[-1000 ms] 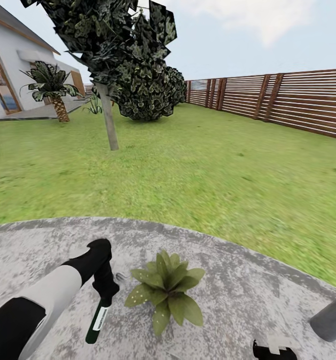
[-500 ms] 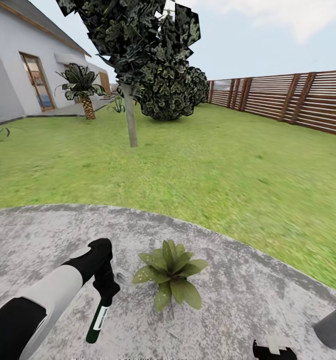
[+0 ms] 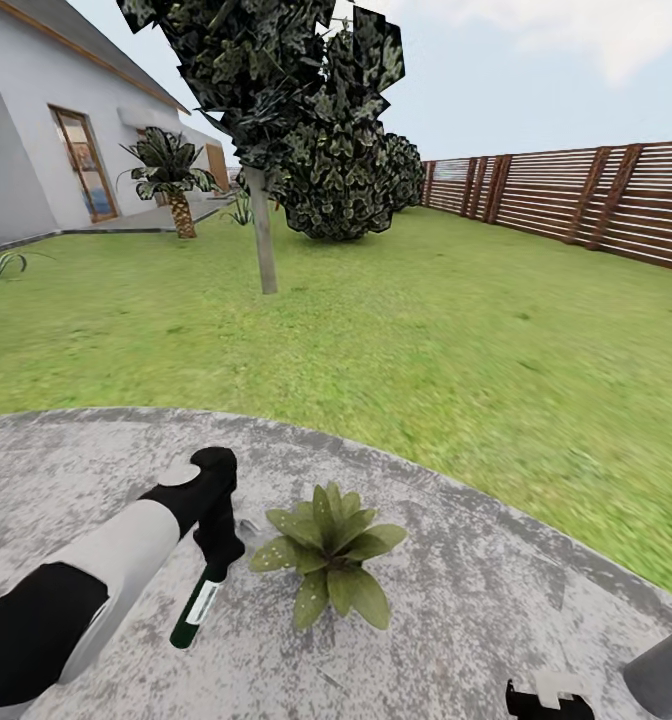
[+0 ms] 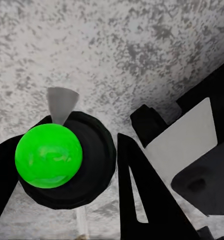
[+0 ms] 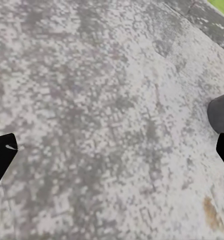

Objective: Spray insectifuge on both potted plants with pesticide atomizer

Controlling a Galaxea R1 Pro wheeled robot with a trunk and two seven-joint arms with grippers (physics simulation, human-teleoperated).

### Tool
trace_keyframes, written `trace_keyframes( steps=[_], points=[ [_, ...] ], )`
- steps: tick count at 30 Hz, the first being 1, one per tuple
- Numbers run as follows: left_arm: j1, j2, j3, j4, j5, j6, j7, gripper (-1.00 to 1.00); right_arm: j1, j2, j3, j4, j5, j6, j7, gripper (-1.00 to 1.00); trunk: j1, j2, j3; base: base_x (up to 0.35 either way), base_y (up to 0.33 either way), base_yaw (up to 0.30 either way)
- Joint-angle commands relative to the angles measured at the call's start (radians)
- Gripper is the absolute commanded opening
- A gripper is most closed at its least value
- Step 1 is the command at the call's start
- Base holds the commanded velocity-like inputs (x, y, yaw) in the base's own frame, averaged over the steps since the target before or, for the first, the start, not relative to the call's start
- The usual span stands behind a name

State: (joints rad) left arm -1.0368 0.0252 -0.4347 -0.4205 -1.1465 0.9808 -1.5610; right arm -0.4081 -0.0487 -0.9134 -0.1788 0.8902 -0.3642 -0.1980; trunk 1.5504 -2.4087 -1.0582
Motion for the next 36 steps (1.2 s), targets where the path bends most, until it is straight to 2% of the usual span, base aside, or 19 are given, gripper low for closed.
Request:
trace_keyframes(
  steps=[1,3,6,12,27,36],
  points=[
    [-0.001,0.002,-0.003,-0.021,-0.043,0.009,-0.010,-1.00,-0.001,0.000,-0.007,0.001,0.010,-0.004,-0.004,1.00,0.000,0.000,-0.001,0.000,0.000,0.000],
    [0.000,0.006,0.000,-0.089,-0.085,0.008,-0.010,-1.00,-0.001,0.000,-0.007,0.001,0.010,-0.004,-0.004,1.00,0.000,0.000,-0.001,0.000,0.000,0.000],
    [0.002,0.008,0.004,-0.146,-0.098,0.011,-0.010,-1.00,-0.001,0.001,-0.007,0.002,0.010,-0.004,-0.004,1.00,0.000,0.000,-0.001,0.000,-0.133,0.000],
    [0.006,0.000,0.005,-0.154,-0.101,0.016,-0.010,-1.00,-0.001,0.001,-0.007,0.002,0.010,-0.004,-0.005,1.00,0.000,0.000,-0.001,-0.025,-0.256,0.152],
    [0.008,0.001,0.007,-0.149,-0.099,0.018,-0.010,-1.00,-0.001,0.001,-0.007,0.002,0.010,-0.004,-0.005,1.00,0.000,0.000,-0.001,-0.236,-0.193,0.275],
    [0.008,0.000,0.007,-0.151,-0.099,0.019,-0.010,-1.00,-0.001,0.001,-0.008,-0.001,0.009,-0.005,-0.004,1.00,0.000,0.000,-0.001,-0.141,-0.247,0.041]
  ],
)
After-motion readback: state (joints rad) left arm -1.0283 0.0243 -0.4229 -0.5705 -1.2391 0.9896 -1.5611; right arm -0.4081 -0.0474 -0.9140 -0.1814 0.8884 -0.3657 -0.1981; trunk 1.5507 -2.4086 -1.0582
